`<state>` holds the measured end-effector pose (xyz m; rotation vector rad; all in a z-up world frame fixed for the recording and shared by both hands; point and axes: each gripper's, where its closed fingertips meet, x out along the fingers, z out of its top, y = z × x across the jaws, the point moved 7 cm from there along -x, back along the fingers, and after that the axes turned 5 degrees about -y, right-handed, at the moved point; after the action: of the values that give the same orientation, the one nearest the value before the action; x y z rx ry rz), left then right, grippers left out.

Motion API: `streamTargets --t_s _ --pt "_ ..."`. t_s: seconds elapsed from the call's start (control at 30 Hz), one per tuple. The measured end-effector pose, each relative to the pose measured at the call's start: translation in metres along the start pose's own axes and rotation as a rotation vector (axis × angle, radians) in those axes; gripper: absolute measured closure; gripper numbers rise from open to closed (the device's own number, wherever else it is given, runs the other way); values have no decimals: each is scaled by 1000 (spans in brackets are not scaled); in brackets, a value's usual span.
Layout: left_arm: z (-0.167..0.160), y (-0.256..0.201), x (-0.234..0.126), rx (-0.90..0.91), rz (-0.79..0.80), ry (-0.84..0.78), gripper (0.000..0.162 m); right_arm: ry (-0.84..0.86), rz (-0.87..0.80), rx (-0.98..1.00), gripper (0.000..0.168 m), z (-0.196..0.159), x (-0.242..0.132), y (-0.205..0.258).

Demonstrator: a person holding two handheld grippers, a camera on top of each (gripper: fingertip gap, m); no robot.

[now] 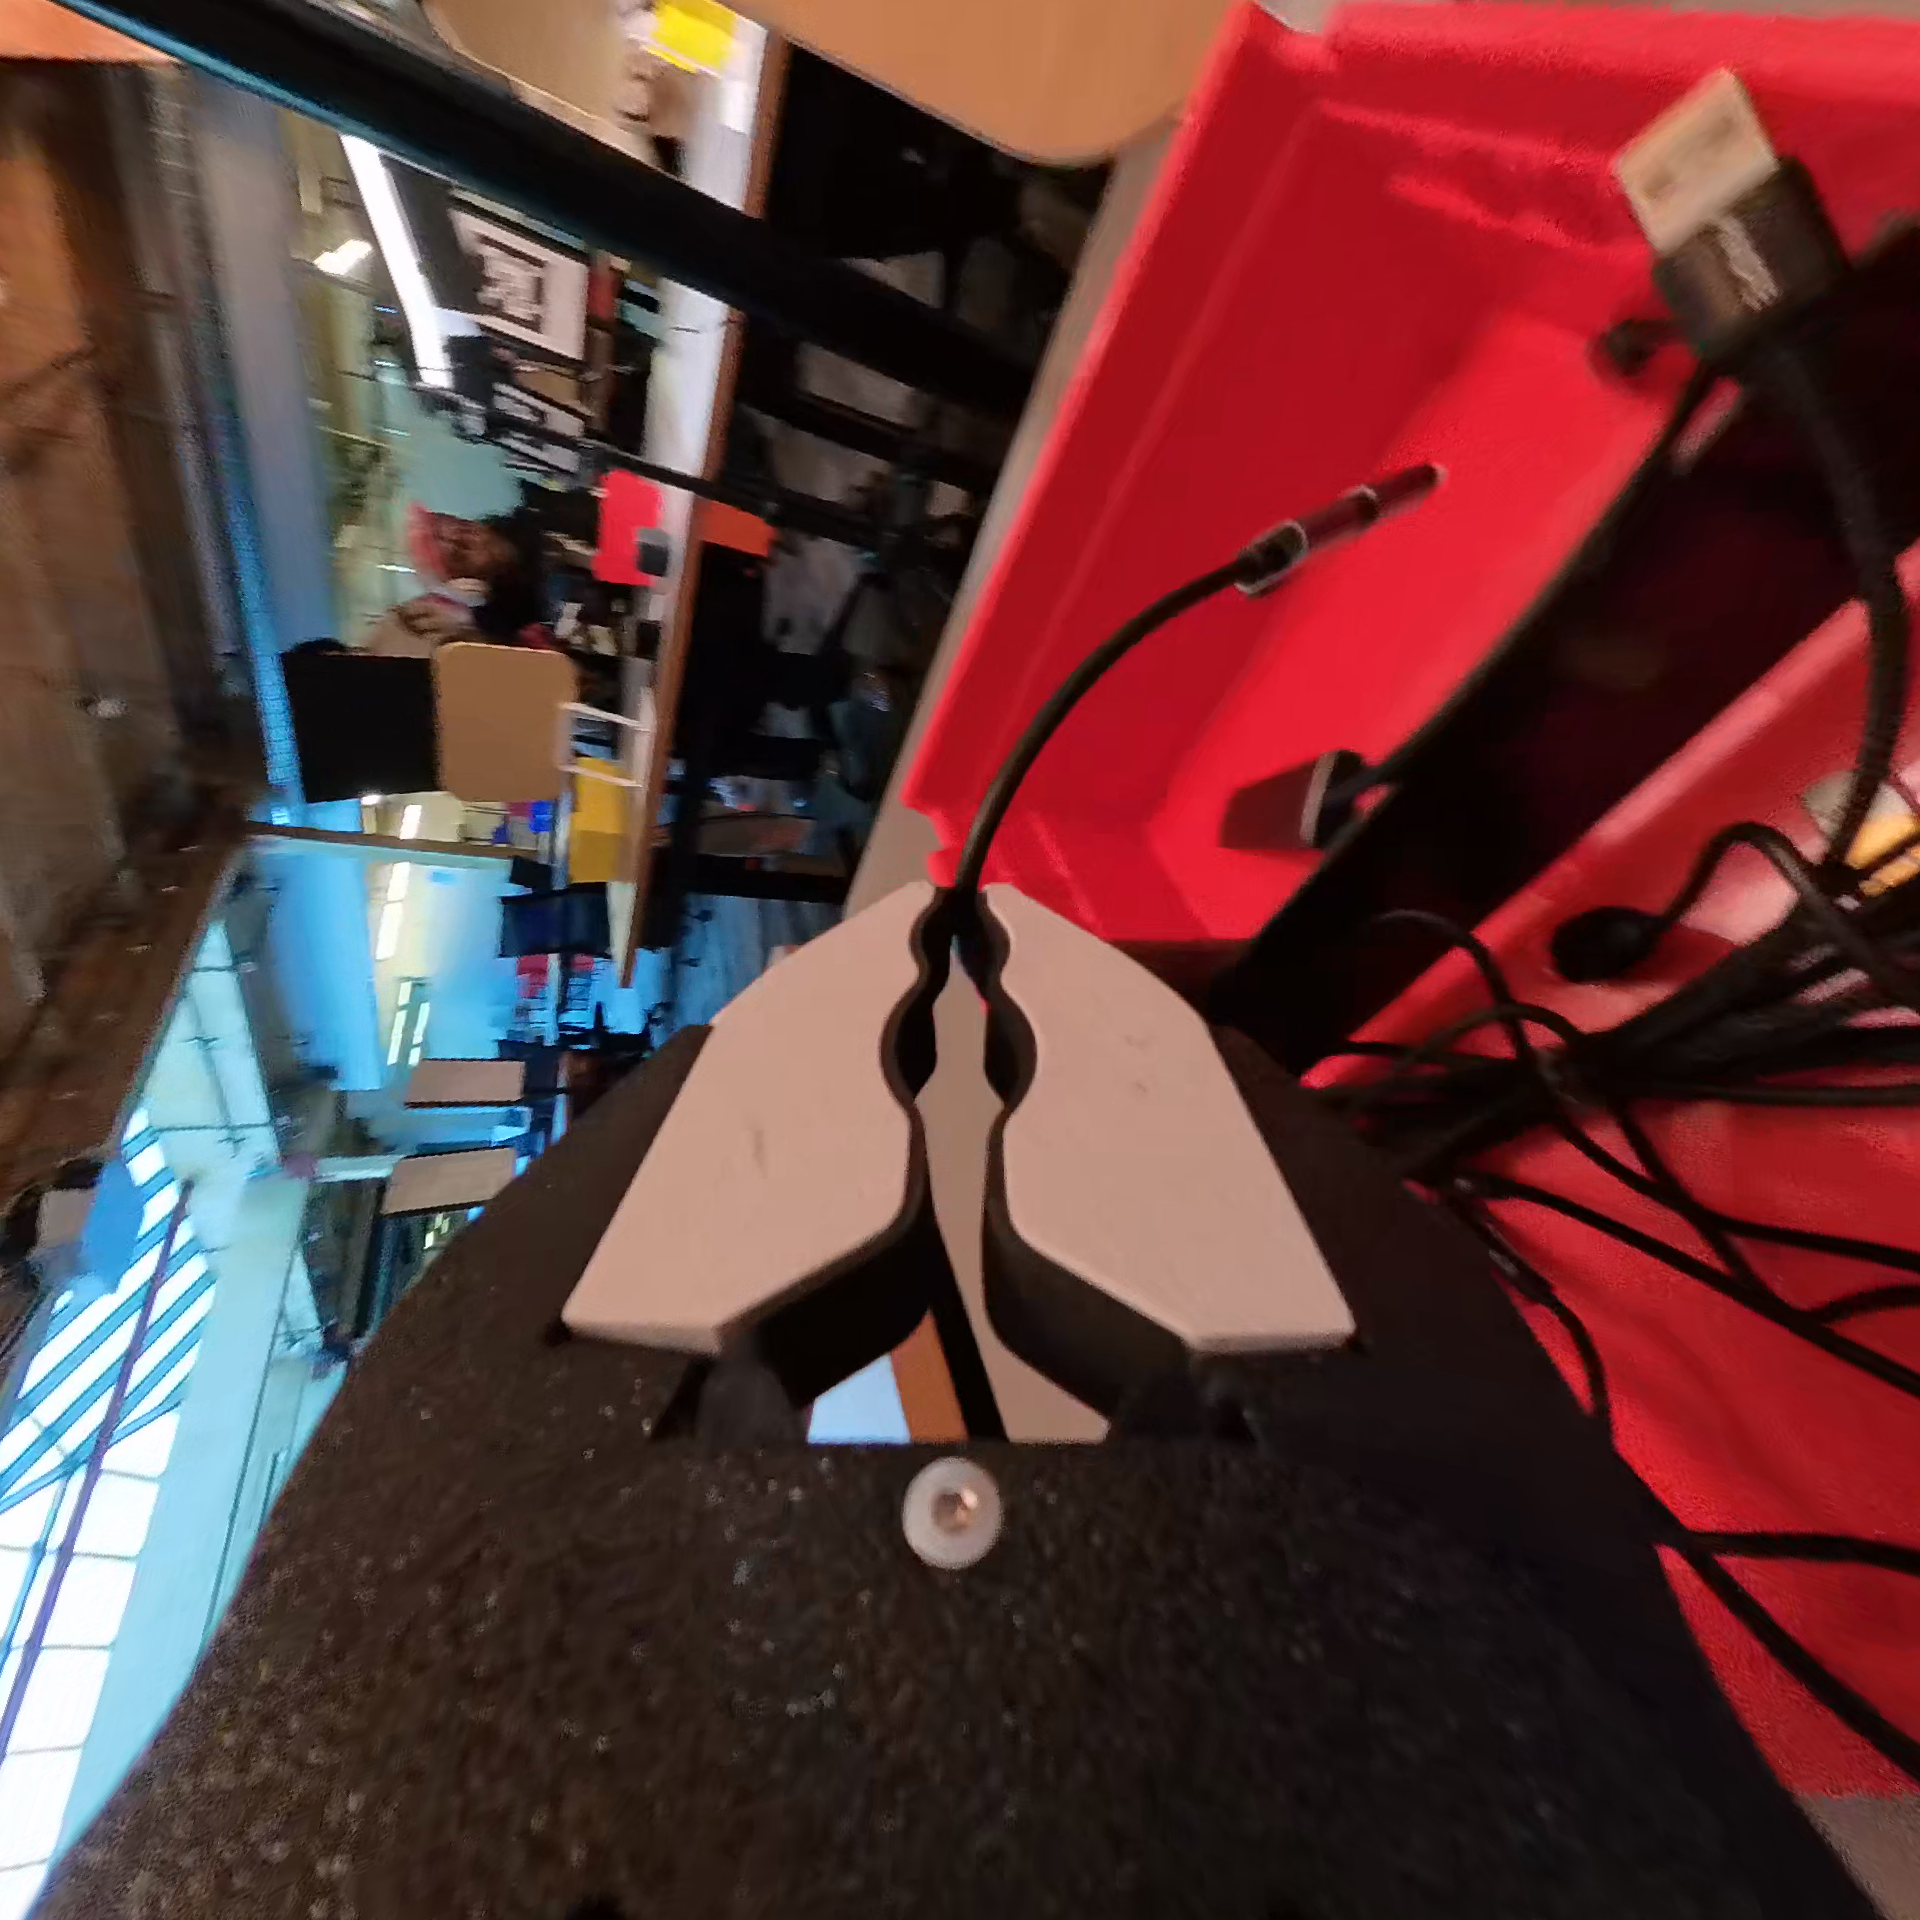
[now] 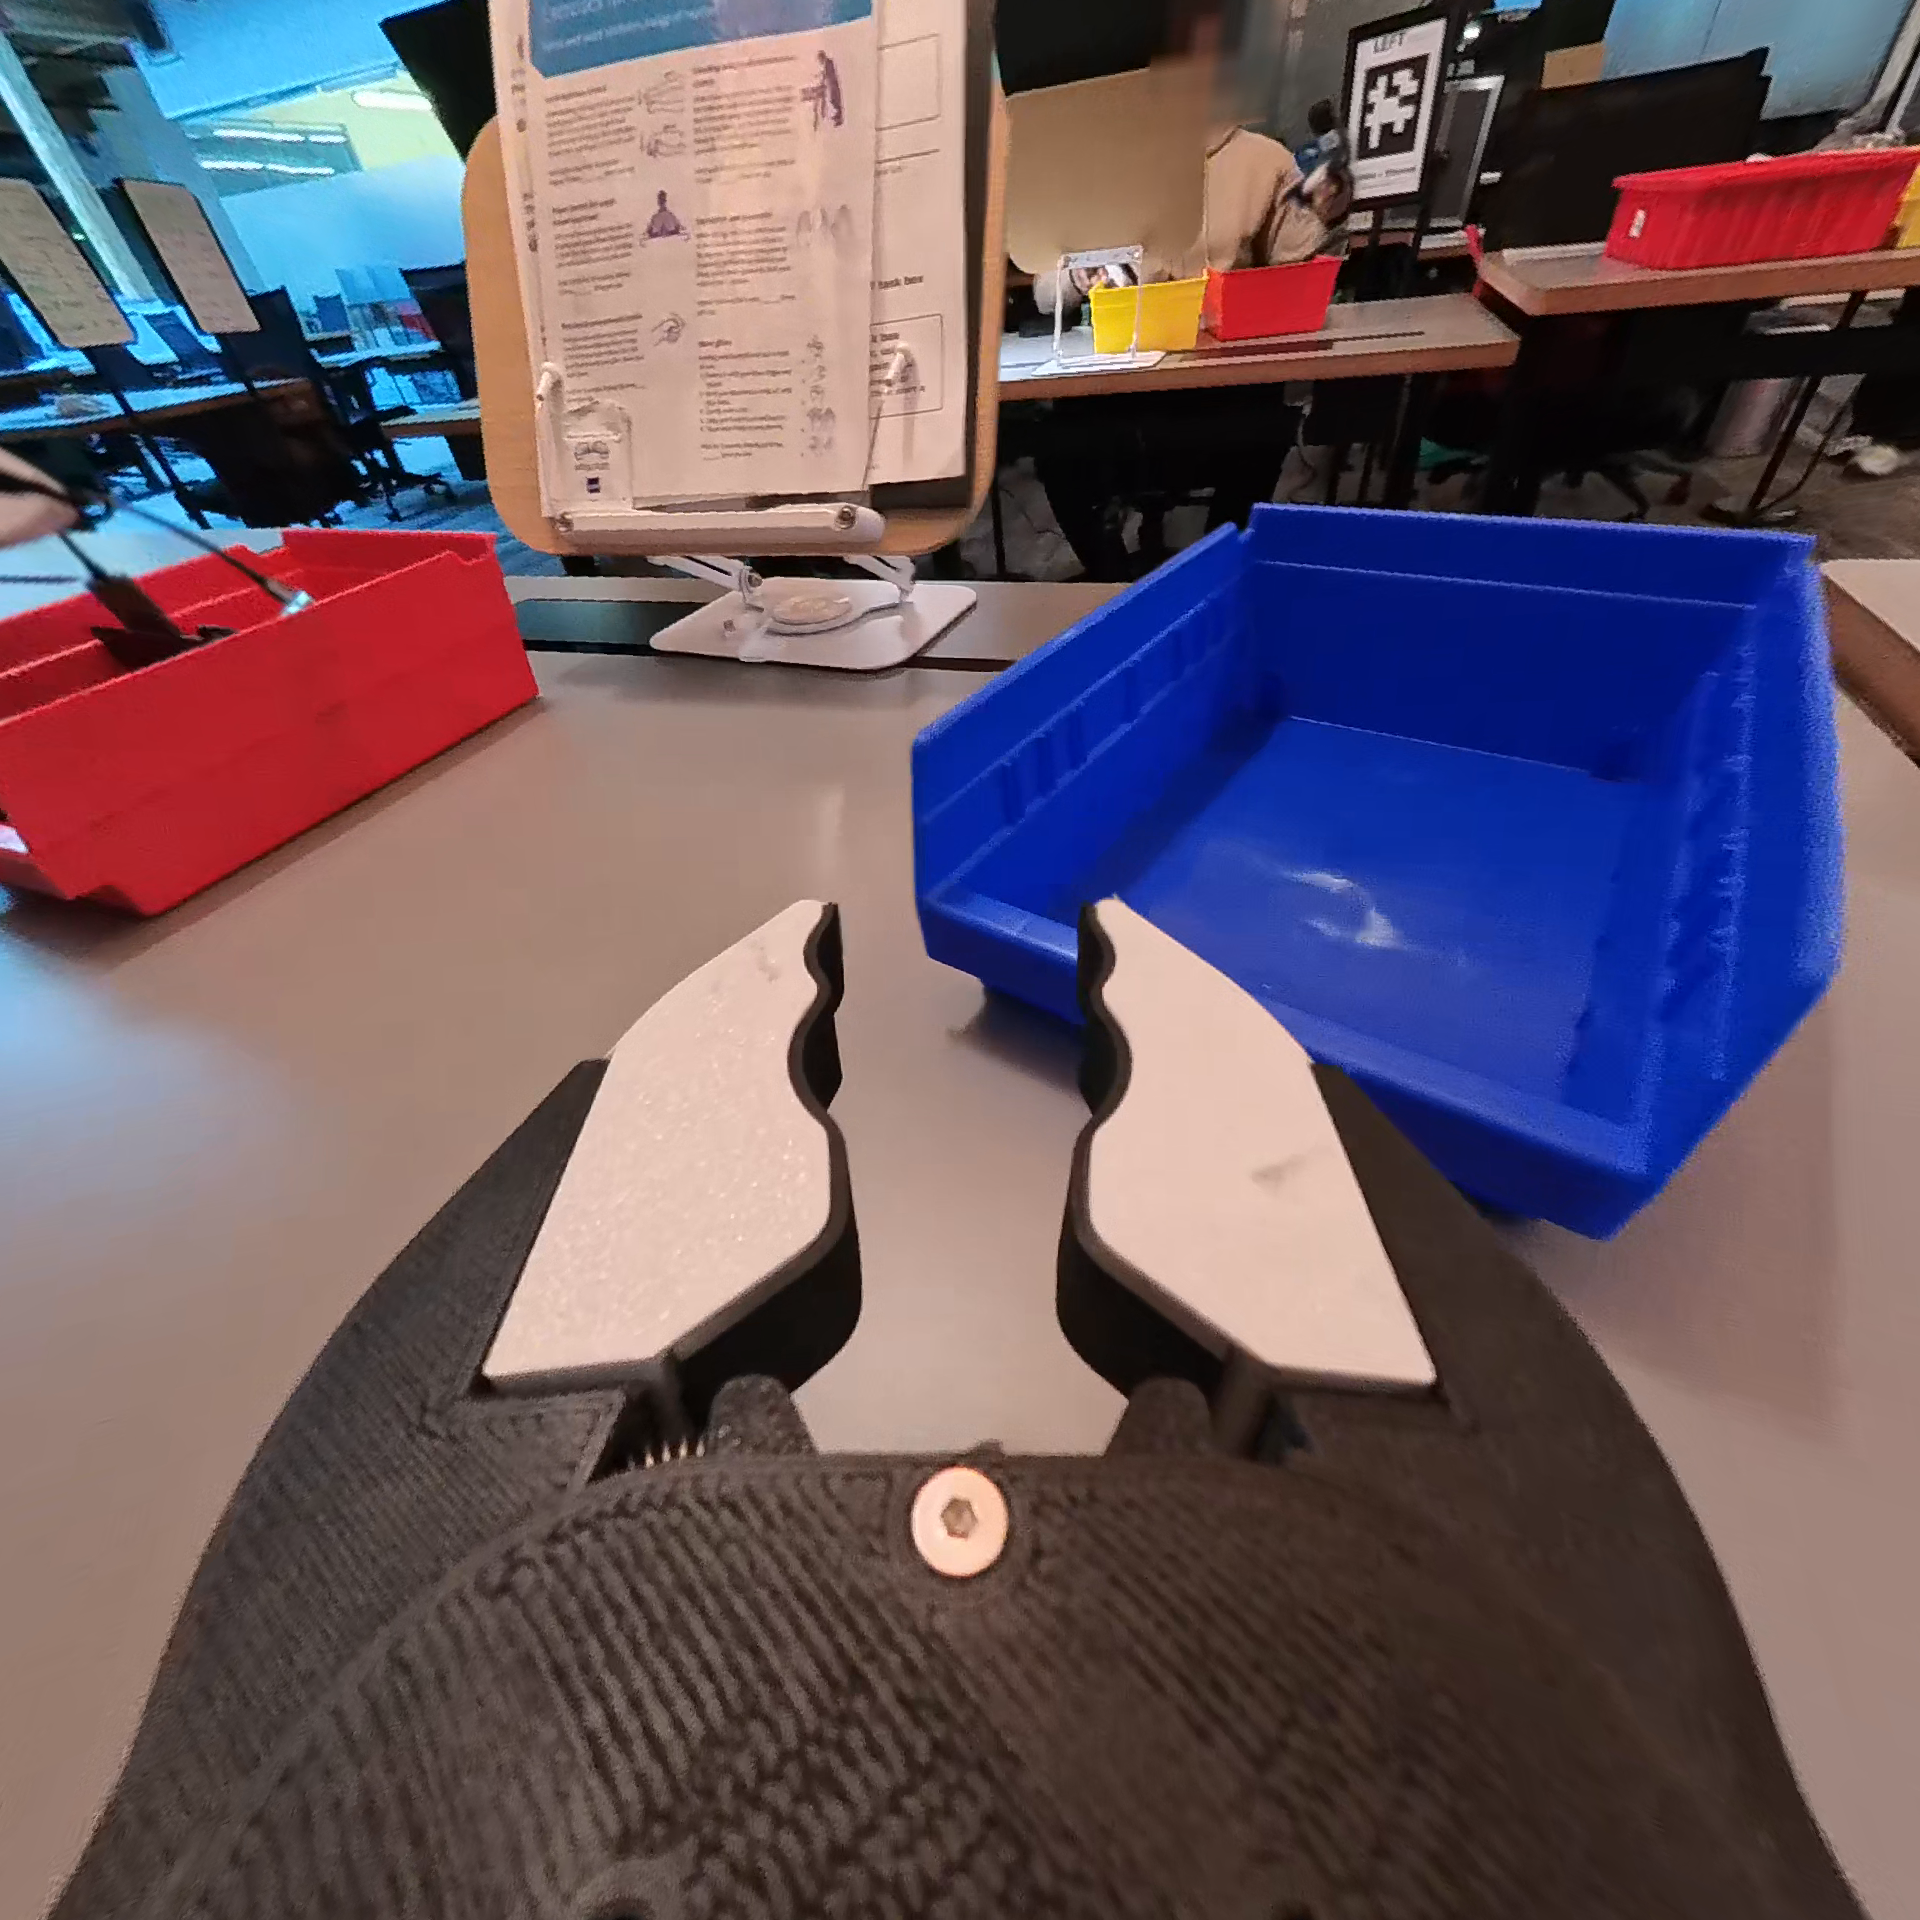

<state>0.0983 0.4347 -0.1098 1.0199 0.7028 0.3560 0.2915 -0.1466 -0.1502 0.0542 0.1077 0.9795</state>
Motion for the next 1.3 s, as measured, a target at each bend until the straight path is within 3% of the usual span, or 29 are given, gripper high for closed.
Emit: streamTargets --t_s 0.03,0.17,0.3,0.43,0.53,0.7,0.83,1.03,1.2,1.23,1.3 --pt "3 8 -5 -7 42 -13 159 2 11 -4 125 0 3 3" --pt "31 38 -38 3 229 -121 159 -21 103 63 125 4 16 24" --pt "89 52 -96 145 438 -328 159 -48 259 159 116 15 36 59" --pt "150 20 -152 364 579 -577 159 -73 407 252 97 33 67 94" --pt "181 -26 -173 514 546 -705 159 -59 554 510 81 40 95 108" --pt "205 -92 -192 677 507 -856 159 141 746 754 87 13 128 126" --pt "212 -127 -199 806 495 -926 160 311 881 1110 104 -23 135 153" --pt "220 -156 -207 904 500 -1016 160 271 1022 1589 119 -46 136 179" --pt "220 -169 -210 917 478 -1058 160 259 1082 1638 123 -50 138 190" --pt "219 -170 -210 928 470 -1065 160 214 1094 1660 138 -49 139 187" --pt "215 -172 -209 941 458 -1065 159 140 1109 1609 148 -45 141 179"
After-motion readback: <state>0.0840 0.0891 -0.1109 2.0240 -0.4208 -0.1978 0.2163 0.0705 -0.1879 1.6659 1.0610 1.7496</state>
